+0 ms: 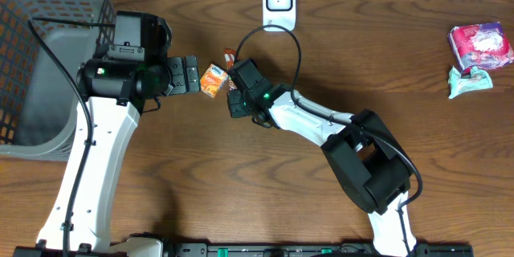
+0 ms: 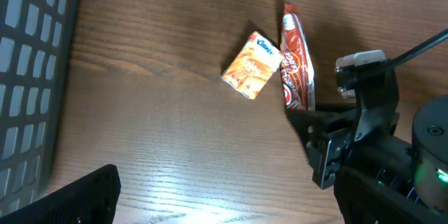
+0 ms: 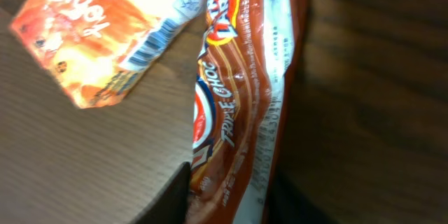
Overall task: Scan the item barcode
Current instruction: 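Reach the right gripper to the red snack bar and grasp it, then lift the red snack bar and set it down at table center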
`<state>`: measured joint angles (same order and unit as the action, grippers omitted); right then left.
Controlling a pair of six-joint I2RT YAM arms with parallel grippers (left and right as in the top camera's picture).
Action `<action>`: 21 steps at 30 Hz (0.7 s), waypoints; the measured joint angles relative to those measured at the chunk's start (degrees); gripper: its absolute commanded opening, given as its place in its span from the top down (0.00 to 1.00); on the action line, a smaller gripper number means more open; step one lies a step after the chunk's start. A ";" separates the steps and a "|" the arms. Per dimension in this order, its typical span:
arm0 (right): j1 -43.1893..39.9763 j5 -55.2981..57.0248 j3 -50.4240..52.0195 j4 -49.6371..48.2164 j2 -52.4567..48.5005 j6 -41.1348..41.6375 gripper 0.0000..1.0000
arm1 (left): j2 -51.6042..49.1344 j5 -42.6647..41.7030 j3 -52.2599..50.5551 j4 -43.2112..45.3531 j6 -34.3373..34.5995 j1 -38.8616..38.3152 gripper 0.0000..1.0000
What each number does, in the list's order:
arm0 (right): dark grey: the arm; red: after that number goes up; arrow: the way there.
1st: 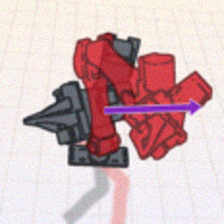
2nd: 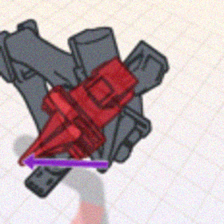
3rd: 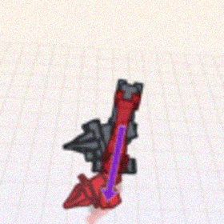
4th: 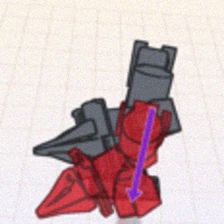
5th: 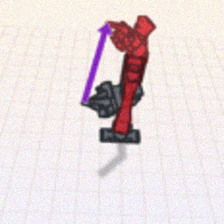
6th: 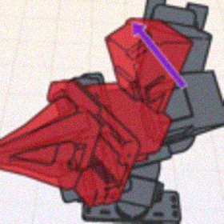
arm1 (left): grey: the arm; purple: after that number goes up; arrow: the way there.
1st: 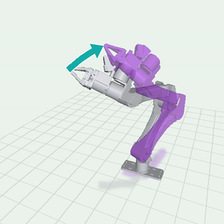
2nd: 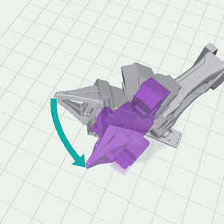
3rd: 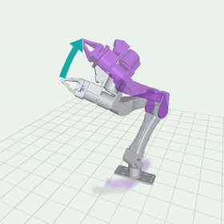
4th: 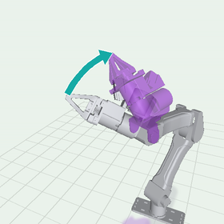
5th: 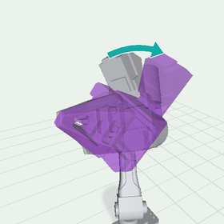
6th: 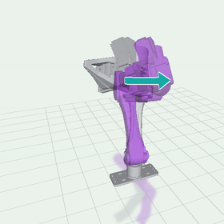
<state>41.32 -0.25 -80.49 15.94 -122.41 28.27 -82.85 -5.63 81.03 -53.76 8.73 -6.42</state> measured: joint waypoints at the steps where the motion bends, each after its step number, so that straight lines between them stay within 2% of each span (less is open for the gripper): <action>1: -0.13 0.35 0.00 0.28 0.00 -0.13 0.89 | 0.00 0.00 0.00 -0.02 0.00 0.00 0.02; 4: -1.14 1.09 -0.15 2.10 0.13 -0.02 0.99 | 0.00 0.00 0.00 -0.02 0.00 0.00 0.02; 12: -9.01 -2.01 -0.17 14.75 5.49 -0.07 0.99 | 0.00 0.00 0.00 -0.02 0.00 0.00 0.02; 16: -13.66 -10.91 -0.17 19.82 10.43 -0.90 0.99 | 0.00 0.00 0.00 -0.02 0.00 0.00 0.02; 21: -18.99 -28.35 -0.13 23.61 12.26 -3.52 0.99 | 0.00 0.00 0.00 -0.02 0.00 0.00 0.02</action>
<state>22.33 -28.60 -80.62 39.55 -110.15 24.75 -82.85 -5.63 81.03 -53.78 8.73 -6.42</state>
